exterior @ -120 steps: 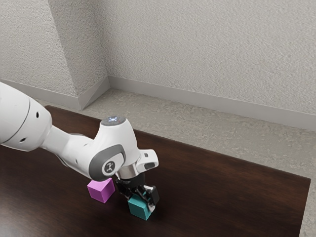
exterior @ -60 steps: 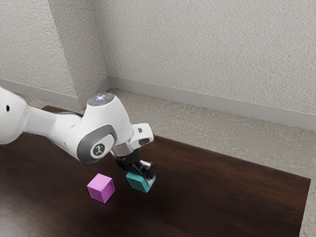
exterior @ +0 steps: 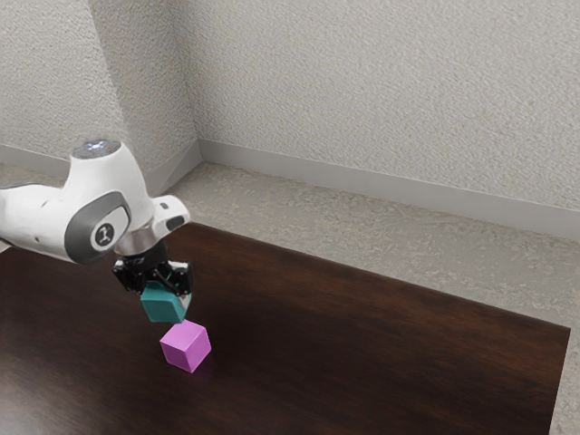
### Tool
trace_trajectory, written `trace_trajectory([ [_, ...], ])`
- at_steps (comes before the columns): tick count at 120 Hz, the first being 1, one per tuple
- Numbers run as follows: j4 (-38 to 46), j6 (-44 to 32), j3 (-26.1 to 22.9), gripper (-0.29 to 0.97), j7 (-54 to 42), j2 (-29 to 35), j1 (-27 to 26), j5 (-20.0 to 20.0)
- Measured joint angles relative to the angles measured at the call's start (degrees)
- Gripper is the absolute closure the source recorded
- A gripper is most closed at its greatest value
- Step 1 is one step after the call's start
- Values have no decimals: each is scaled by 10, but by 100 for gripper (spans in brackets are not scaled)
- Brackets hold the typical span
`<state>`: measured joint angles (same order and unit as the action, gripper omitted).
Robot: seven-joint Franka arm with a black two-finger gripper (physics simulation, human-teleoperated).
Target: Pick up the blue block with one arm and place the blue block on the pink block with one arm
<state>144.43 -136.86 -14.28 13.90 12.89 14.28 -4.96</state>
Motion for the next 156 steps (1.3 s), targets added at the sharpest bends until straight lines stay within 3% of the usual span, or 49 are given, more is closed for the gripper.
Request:
trace_trajectory([
  [48,-5,0,-2,33,-28,-51,0,4],
  [156,0,-33,-15,33,-141,-50,-5,3],
])
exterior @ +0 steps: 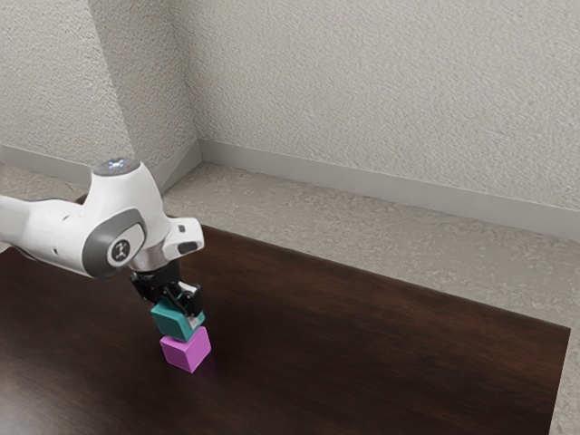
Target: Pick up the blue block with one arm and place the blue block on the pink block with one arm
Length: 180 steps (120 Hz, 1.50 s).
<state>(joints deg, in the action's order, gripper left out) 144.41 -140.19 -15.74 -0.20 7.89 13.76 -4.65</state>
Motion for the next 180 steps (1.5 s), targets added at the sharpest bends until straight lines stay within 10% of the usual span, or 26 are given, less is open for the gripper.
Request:
trace_trajectory([
  [180,27,-13,-10,33,-6,22,7,-23],
])
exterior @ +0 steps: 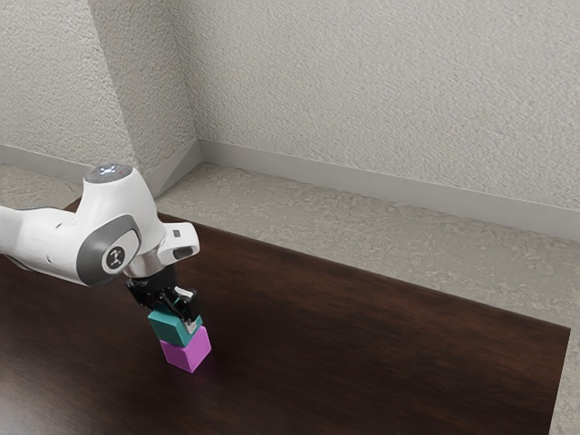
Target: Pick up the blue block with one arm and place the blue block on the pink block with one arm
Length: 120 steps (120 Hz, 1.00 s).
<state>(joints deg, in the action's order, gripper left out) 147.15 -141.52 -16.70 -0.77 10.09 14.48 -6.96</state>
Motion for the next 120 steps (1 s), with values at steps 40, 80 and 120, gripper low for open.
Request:
trace_trajectory([
  [40,-1,-1,0,33,-7,0,1,3],
  [80,-1,-7,0,33,-30,0,3,4],
  [120,-1,-8,0,20,-48,0,6,-3],
])
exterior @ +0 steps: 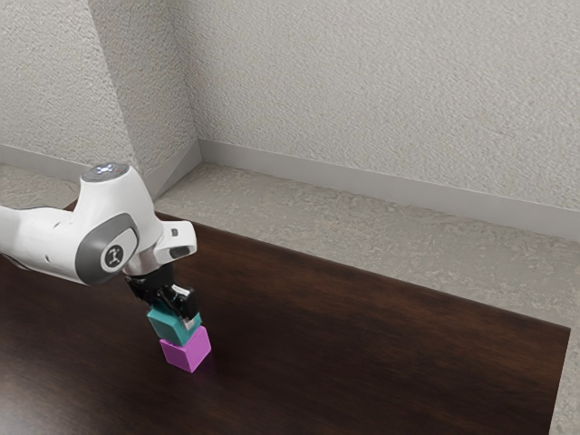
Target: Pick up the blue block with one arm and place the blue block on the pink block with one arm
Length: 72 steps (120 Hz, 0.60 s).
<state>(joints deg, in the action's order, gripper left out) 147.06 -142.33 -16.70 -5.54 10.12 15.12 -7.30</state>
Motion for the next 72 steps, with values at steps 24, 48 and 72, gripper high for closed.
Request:
trace_trajectory([
  [24,-2,1,1,8,-9,29,0,1],
  [48,-205,66,6,3,65,72,9,37],
  [72,-533,425,102,1,298,20,34,68],
])
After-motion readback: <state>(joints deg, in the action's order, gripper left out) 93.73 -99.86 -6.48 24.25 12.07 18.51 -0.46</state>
